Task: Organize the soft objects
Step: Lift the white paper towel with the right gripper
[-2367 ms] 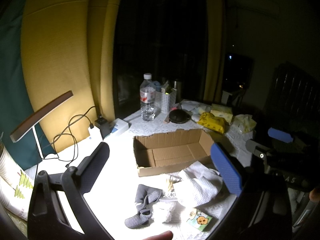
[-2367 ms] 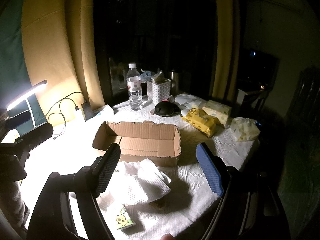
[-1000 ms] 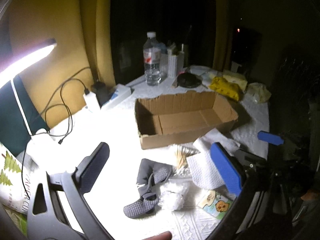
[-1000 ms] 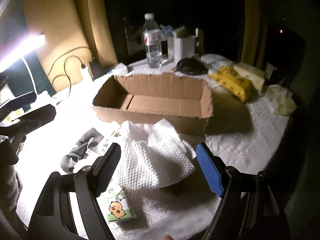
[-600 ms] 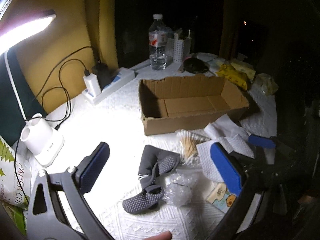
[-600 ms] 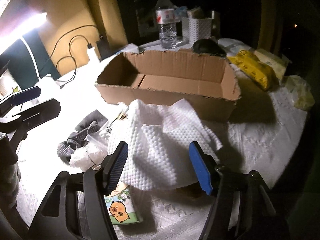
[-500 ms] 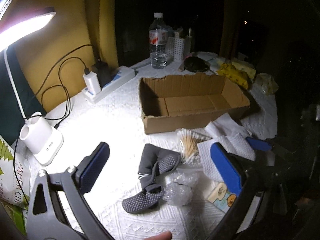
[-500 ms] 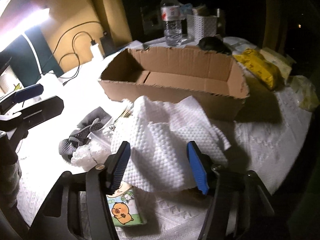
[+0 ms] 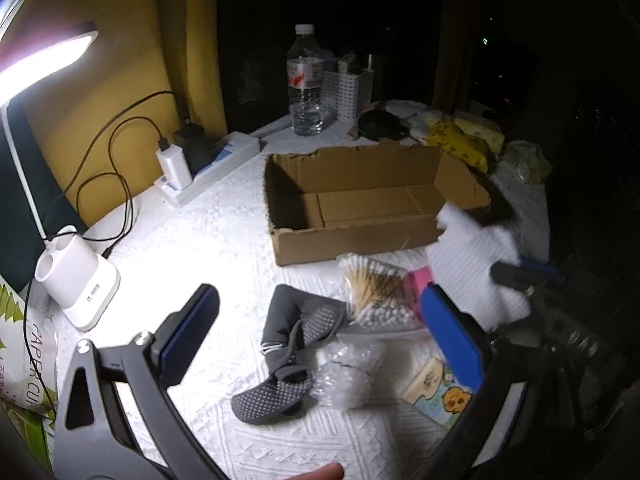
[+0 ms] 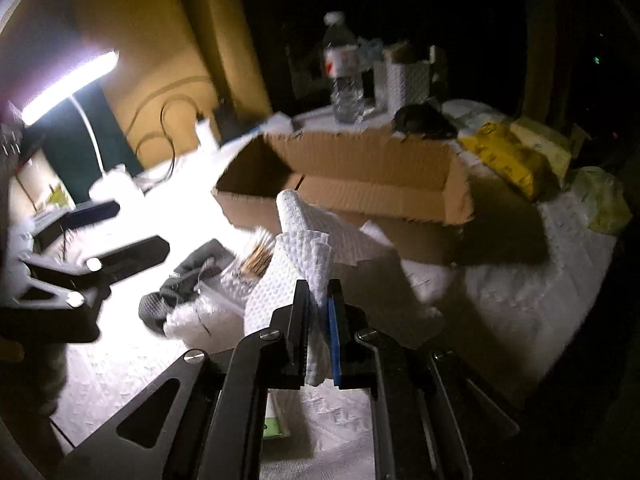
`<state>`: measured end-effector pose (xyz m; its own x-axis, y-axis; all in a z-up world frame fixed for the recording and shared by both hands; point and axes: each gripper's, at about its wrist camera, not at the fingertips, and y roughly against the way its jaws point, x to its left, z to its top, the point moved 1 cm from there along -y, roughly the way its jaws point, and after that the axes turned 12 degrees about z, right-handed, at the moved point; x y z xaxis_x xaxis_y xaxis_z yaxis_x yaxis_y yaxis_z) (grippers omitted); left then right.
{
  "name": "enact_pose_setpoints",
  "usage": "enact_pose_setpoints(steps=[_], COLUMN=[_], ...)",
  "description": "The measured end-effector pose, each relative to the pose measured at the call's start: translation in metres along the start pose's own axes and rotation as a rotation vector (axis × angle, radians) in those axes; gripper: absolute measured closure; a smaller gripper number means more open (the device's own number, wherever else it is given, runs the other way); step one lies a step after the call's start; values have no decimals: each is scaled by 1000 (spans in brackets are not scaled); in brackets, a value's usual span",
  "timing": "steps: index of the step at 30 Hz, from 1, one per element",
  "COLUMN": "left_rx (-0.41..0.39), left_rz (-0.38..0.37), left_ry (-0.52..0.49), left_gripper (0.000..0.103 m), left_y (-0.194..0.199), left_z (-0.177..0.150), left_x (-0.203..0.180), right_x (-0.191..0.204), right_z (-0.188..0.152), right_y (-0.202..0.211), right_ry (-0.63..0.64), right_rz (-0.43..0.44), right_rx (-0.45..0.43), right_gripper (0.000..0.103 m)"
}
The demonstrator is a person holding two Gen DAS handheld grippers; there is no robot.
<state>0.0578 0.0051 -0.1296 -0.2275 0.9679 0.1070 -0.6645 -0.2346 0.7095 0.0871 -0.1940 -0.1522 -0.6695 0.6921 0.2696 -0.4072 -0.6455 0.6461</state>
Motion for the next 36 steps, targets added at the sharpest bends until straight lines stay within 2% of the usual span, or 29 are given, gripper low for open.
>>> enact_pose_setpoints(steps=[4, 12, 13, 14, 15, 16, 20, 22, 24, 29, 31, 33, 35, 36], left_rx=[-6, -5, -2, 0, 2, 3, 5, 6, 6, 4, 2, 2, 3, 5], left_rz=[-8, -14, -14, -15, -16, -16, -11, -7, -7, -19, -28, -37, -49, -53], left_ry=[-8, -36, -39, -42, -46, -50, -57, -54, -53, -55, -52, -52, -56, -58], left_gripper=[2, 2, 2, 2, 2, 2, 2, 2, 2, 2, 2, 2, 2, 2], left_y=[3, 3, 2, 2, 1, 1, 0, 0, 0, 1, 2, 3, 3, 4], left_z=[2, 5, 5, 5, 5, 5, 5, 5, 4, 2, 1, -1, -4, -6], left_x=[-7, -26, -29, -31, -33, -35, -39, -38, -37, -33, -32, -32, -33, -33], right_x=[-15, -59, -67, -71, -80, -88, -101, -96, -90, -71, -67, -63, -61, -60], right_z=[5, 1, 1, 0, -1, -3, -10, -10, -12, -15, -18, -22, -28, -33], right_y=[21, 37, 36, 35, 32, 28, 16, 11, 5, 1, 5, 8, 11, 12], right_ry=[-20, -124, -143, -154, -178, -201, -243, -222, -203, -157, -158, -148, -144, -144], right_rz=[-24, -22, -17, -16, -13, -13, -1, 19, 24, 30, 14, -5, -22, -35], right_rx=[-48, -80, -80, -79, -76, -69, -48, -45, -28, -4, 1, 12, 21, 30], right_gripper=[94, 93, 91, 85, 75, 72, 72, 74, 94, 95, 90, 68, 56, 53])
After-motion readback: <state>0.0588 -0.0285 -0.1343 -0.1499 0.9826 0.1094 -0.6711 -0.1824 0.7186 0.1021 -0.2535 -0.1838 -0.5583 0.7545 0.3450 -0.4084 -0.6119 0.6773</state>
